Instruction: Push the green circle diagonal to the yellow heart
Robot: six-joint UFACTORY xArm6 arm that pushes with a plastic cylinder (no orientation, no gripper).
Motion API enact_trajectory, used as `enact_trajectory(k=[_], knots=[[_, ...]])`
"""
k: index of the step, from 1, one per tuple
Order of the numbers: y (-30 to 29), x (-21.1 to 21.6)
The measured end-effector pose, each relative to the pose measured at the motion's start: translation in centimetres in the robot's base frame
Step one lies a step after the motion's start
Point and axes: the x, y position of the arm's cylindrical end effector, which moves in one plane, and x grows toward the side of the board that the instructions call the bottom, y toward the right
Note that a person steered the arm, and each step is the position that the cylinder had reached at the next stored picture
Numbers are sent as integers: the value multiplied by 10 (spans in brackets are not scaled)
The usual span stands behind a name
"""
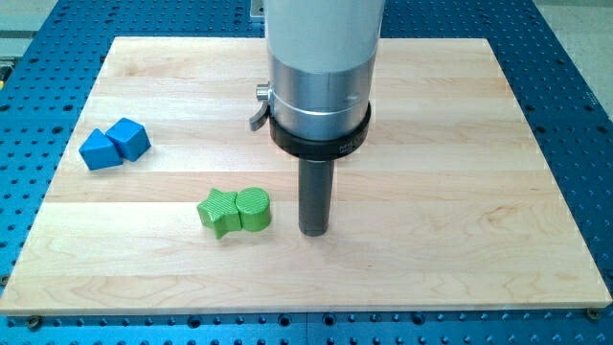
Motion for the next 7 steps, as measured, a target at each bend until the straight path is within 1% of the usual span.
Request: enact_trajectory(k=[1, 2, 3, 4, 5, 7], knots=[[-28, -4], [-71, -4], [-60, -17], [-99, -27], [-157, -10], [-177, 21]])
